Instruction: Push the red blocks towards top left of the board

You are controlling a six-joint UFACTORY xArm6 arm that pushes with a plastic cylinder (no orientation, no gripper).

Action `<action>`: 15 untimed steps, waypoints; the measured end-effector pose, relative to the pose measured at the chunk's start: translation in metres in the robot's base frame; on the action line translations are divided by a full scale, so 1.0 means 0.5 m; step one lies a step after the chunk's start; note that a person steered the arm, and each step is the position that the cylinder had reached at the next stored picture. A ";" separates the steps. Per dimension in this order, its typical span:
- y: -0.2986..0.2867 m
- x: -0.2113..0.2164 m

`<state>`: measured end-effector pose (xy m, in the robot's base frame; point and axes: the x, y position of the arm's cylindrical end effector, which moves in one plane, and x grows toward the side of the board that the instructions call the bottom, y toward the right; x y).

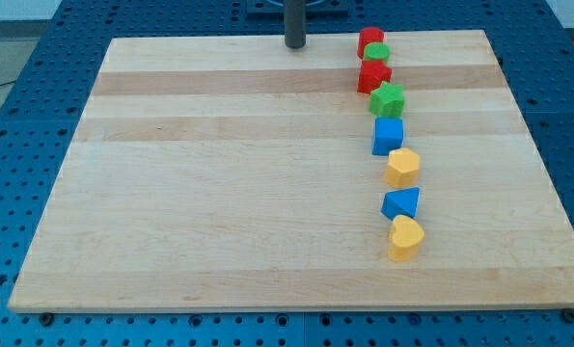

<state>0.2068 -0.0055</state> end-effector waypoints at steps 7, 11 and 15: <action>0.200 -0.028; 0.367 0.133; 0.404 0.226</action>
<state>0.3196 0.1965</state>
